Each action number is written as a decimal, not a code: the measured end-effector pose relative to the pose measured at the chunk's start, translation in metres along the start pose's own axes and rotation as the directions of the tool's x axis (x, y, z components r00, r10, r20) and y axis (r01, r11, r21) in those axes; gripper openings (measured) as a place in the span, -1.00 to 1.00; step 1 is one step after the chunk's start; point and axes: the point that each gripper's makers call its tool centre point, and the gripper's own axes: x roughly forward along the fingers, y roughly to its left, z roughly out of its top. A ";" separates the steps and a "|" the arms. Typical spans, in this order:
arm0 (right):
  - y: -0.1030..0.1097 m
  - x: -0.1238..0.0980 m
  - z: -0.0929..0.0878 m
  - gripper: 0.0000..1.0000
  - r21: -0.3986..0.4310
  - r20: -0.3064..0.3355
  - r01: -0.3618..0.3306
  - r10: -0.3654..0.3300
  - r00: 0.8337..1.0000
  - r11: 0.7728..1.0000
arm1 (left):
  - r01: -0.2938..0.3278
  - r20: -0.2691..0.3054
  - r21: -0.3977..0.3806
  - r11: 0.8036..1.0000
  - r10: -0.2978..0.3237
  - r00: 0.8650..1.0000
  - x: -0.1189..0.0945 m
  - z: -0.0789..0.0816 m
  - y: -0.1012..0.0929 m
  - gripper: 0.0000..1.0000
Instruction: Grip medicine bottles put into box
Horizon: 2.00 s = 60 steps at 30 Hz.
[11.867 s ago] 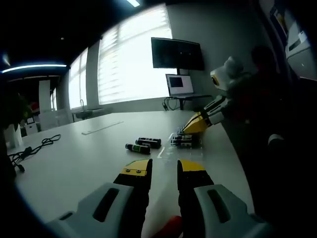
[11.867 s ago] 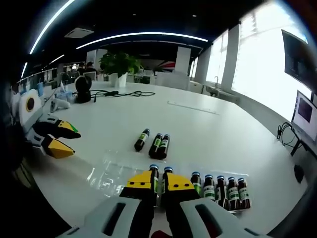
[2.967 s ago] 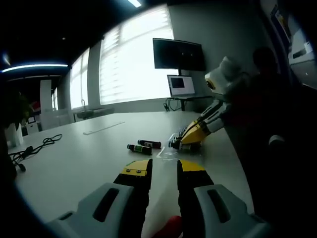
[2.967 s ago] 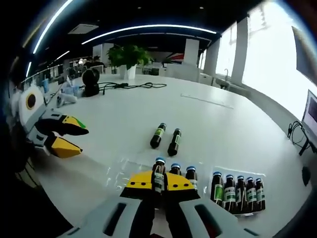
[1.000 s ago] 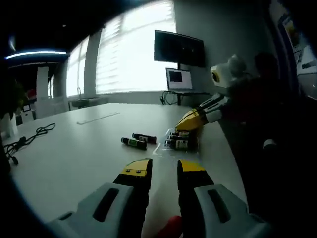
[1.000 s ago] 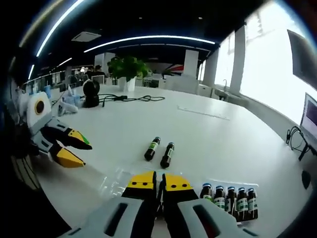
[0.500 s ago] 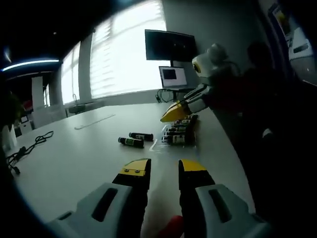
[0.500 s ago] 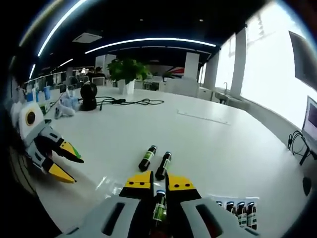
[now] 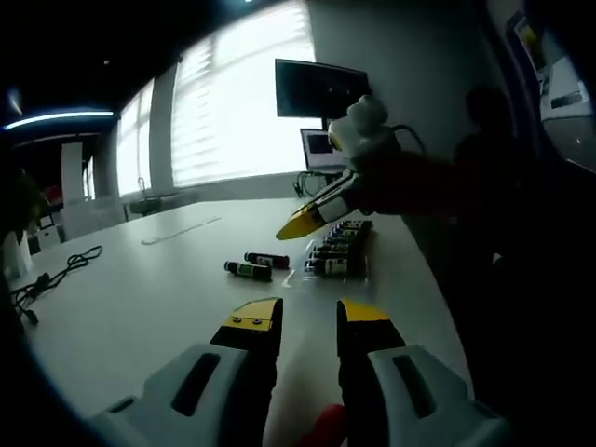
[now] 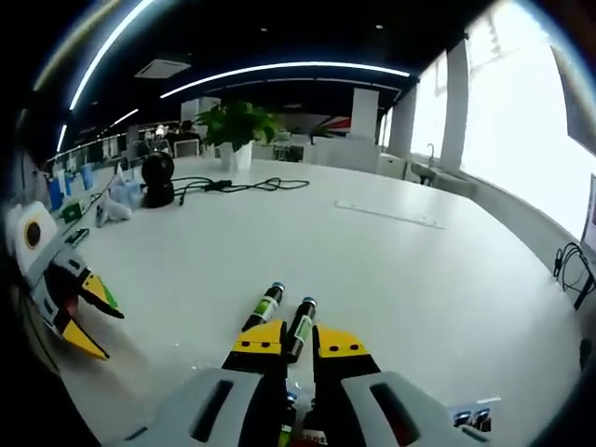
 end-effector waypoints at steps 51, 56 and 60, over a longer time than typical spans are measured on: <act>-0.004 0.040 -0.024 -0.88 0.041 -0.147 0.017 -0.011 0.989 0.999 | 0.003 0.018 -0.001 1.000 -0.003 1.000 0.000 0.000 -0.001 -0.66; -0.003 0.040 -0.023 -0.88 0.028 -0.141 0.019 -0.015 0.990 0.999 | -0.005 0.014 -0.006 1.000 0.005 1.000 0.000 -0.001 0.003 -0.66; -0.004 0.038 -0.020 -0.88 0.026 -0.126 0.028 -0.025 0.992 0.999 | 0.002 0.011 -0.005 1.000 -0.002 1.000 0.001 -0.002 0.000 -0.66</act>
